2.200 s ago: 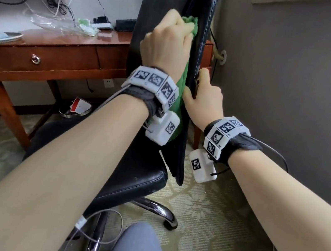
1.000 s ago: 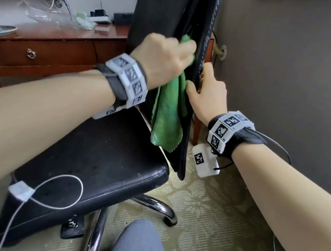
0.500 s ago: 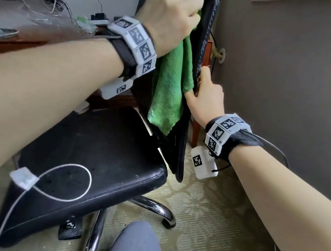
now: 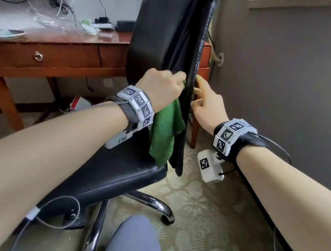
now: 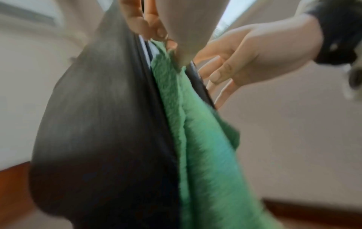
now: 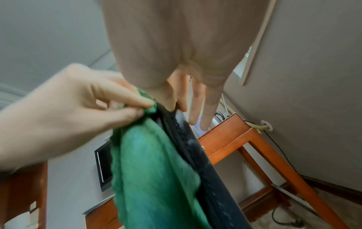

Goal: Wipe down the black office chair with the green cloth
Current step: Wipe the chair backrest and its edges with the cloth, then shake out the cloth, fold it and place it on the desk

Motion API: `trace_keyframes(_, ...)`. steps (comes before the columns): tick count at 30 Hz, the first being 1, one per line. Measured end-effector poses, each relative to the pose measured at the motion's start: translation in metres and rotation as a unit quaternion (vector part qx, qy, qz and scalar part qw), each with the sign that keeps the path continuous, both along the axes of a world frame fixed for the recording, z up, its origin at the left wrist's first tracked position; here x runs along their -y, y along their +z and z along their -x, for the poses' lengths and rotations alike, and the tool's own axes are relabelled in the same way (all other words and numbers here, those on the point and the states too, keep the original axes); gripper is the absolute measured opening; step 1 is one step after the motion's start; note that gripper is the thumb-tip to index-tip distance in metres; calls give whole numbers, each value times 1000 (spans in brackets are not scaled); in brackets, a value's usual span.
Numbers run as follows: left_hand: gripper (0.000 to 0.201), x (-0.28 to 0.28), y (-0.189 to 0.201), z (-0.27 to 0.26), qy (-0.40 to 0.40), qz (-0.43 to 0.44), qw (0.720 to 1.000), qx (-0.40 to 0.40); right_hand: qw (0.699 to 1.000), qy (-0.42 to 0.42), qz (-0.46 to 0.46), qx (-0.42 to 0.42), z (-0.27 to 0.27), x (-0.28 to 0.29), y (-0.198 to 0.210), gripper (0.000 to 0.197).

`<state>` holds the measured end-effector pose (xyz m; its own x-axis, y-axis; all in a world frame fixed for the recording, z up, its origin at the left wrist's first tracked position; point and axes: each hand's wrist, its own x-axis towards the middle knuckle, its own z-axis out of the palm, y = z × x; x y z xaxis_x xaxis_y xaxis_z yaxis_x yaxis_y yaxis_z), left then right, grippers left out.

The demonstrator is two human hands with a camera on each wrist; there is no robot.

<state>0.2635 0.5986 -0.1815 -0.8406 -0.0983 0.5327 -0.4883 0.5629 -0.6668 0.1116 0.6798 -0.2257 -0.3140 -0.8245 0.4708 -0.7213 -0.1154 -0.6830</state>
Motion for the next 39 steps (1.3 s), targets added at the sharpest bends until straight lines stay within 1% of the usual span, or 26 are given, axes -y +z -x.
trace_keyframes(1, 10, -4, -11, -2, 10, -77, 996, -37, 1000, 3, -3, -1, 1, -5, -3, 70)
trace_keyframes(2, 13, -8, -18, -3, 22, -151, 985, -81, 1000, -8, 9, -16, 2, -8, -4, 68)
trace_keyframes(3, 18, -12, -22, -3, 13, -217, 968, -124, 998, -27, 34, -43, 3, -10, -5, 62)
trace_keyframes(5, 22, -20, -22, 1, -45, -314, 929, -191, 989, -51, 103, -97, 3, -10, -5, 47)
trace_keyframes(7, 20, -23, -17, 9, -91, -385, 887, -239, 984, -37, 137, -103, 0, -7, -2, 35)
trace_keyframes(10, 16, -14, -15, 19, -108, -500, 811, -284, 993, -3, 107, -47, -4, -1, 5, 29)
trace_keyframes(12, 16, -11, -14, 21, -103, -561, 766, -297, 997, 9, 76, -32, 0, 0, 12, 30)
trace_keyframes(14, 17, -14, -9, 21, -93, -610, 729, -298, 999, 21, 22, -25, 6, -2, 21, 32)
trace_keyframes(16, 17, -19, 3, 19, -72, -648, 701, -289, 998, 30, -34, -37, 9, -9, 34, 36)
trace_keyframes(20, 18, -27, 42, 17, -22, -707, 654, -268, 992, 30, -120, -36, 14, -27, 74, 42)
trace_keyframes(23, 19, -40, 86, 19, 21, -739, 633, -231, 984, 30, -167, -57, 19, -35, 117, 30)
trace_keyframes(24, 19, -46, 104, 20, 32, -749, 625, -217, 980, 34, -181, -69, 20, -38, 135, 24)
trace_keyframes(26, 20, -56, 143, 22, 57, -773, 600, -198, 973, 38, -209, -87, 21, -46, 176, 12)
trace_keyframes(27, 18, -60, 164, 23, 65, -788, 581, -194, 970, 40, -222, -93, 21, -51, 200, 9)
trace_keyframes(29, 11, -69, 209, 25, 70, -814, 546, -185, 964, 45, -243, -96, 21, -62, 250, 10)
trace_keyframes(30, 8, -72, 228, 26, 67, -823, 534, -180, 962, 45, -252, -96, 21, -66, 274, 10)
trace_keyframes(31, 6, -76, 254, 28, 64, -829, 530, -168, 960, 46, -261, -94, 21, -72, 304, 9)
trace_keyframes(32, 6, -79, 271, 30, 59, -827, 538, -153, 957, 47, -271, -94, 22, -75, 325, 8)
trace_keyframes(33, 8, -84, 297, 32, 52, -822, 551, -135, 953, 46, -285, -92, 24, -80, 354, 8)
trace_keyframes(36, 11, -90, 358, 40, 48, -791, 602, -100, 943, 39, -315, -104, 26, -89, 430, 11)
trace_keyframes(39, 13, -86, 390, 53, 30, -745, 660, -96, 943, 18, -307, -123, 32, -93, 475, 12)
